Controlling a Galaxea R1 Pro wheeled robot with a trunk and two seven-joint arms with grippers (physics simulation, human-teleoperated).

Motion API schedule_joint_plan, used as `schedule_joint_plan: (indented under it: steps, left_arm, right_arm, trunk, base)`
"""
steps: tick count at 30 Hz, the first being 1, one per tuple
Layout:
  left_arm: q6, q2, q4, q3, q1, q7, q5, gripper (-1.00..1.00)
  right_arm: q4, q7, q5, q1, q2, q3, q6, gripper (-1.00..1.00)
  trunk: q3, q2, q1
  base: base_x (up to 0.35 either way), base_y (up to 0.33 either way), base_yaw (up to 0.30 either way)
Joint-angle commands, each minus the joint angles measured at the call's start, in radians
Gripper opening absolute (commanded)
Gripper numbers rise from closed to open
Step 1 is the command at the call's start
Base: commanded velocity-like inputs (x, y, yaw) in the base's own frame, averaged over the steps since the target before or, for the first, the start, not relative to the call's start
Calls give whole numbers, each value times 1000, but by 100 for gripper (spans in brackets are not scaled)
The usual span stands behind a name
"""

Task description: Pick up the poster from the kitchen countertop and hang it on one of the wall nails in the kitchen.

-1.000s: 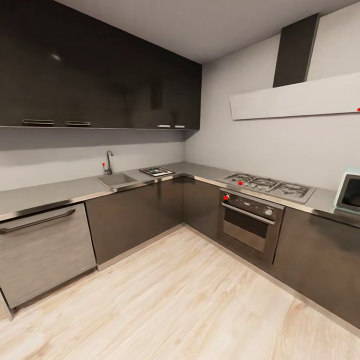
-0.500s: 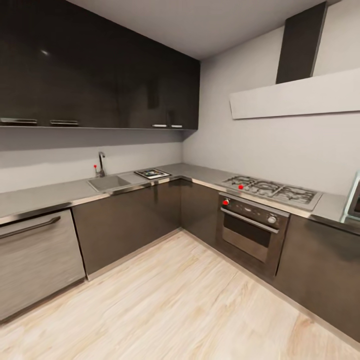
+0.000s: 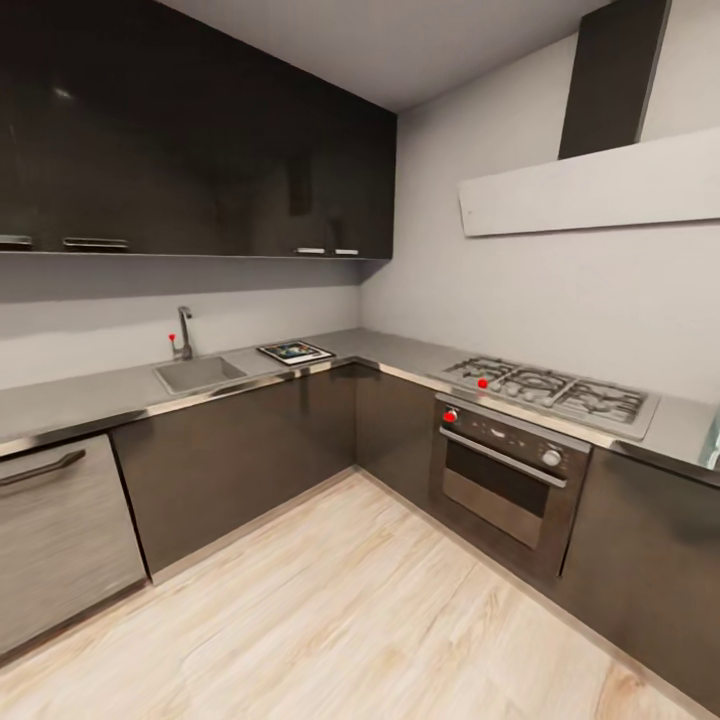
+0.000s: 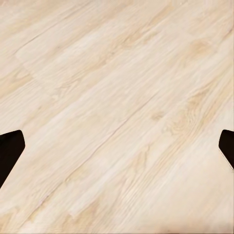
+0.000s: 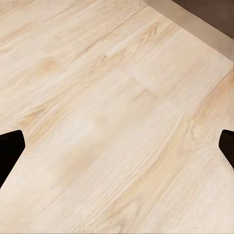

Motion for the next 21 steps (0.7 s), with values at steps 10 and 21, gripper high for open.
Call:
schedule_joint_plan:
  steps: [10,21]
  left_arm:
    - [-2,0,-1,1,0,-1,-2,100]
    - [-2,0,-1,1,0,-1,-2,100]
  right_arm:
    - [1,-1,1,-1,1,-2,-3,100]
    - [1,0,2,-1,2,-1,-3,100]
  trunk:
    - [-1,0,1]
    - [-1,0,1]
  base:
    - [317,-106,0]
    - [317,-105,0]
